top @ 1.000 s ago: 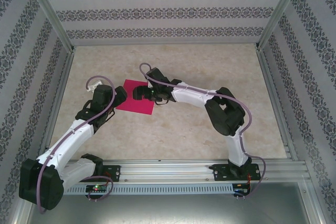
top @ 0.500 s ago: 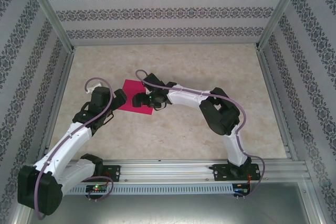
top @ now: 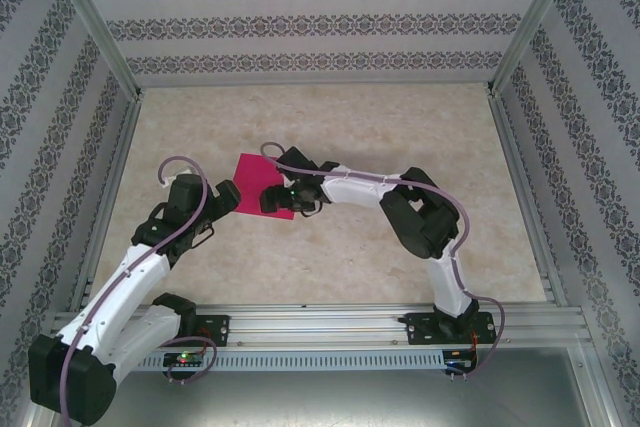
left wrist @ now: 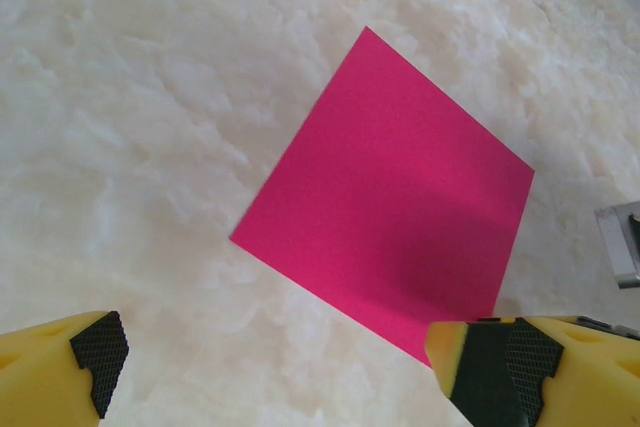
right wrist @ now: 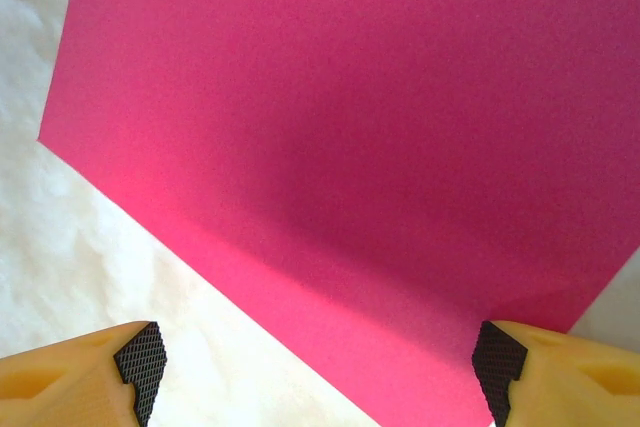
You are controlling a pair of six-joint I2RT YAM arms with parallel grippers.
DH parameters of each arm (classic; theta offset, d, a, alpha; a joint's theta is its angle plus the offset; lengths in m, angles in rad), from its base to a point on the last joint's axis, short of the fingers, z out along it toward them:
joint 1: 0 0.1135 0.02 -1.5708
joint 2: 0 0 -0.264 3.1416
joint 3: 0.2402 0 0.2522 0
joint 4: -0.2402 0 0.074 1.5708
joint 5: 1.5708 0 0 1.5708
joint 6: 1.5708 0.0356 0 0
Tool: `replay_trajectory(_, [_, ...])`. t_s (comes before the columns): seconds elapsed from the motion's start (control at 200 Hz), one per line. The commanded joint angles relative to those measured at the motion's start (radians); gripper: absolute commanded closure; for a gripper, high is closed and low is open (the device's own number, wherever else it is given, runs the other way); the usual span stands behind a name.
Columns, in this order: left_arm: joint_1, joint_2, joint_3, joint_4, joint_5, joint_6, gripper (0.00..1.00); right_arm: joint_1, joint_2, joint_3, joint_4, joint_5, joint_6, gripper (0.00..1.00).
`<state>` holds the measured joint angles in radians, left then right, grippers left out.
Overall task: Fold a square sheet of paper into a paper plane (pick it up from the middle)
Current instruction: Move the square sheet of paper to the center of the table.
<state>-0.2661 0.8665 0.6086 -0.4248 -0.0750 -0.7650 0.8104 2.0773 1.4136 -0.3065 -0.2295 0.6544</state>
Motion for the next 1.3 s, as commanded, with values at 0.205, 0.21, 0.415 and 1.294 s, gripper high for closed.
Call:
replay_trajectory(0.205, [0.011,-0.014,-0.042,0.013,0.102,-0.004,0.00,-0.084,-0.213,-0.292,-0.127,0.088,-0.050,0.16])
replay_trajectory(0.21, [0.011,-0.014,-0.042,0.014,0.106,-0.003,0.00,-0.084,-0.216,-0.293,-0.126,0.086,-0.051,0.16])
replay_trajectory(0.415, [0.011,0.006,-0.029,0.022,0.196,0.026,0.00,-0.091,-0.240,-0.179,-0.126,0.053,-0.055,0.15])
replay_trajectory(1.294, [0.011,-0.009,-0.050,0.048,0.269,0.047,0.00,-0.154,-0.165,-0.303,-0.157,0.012,-0.174,0.16])
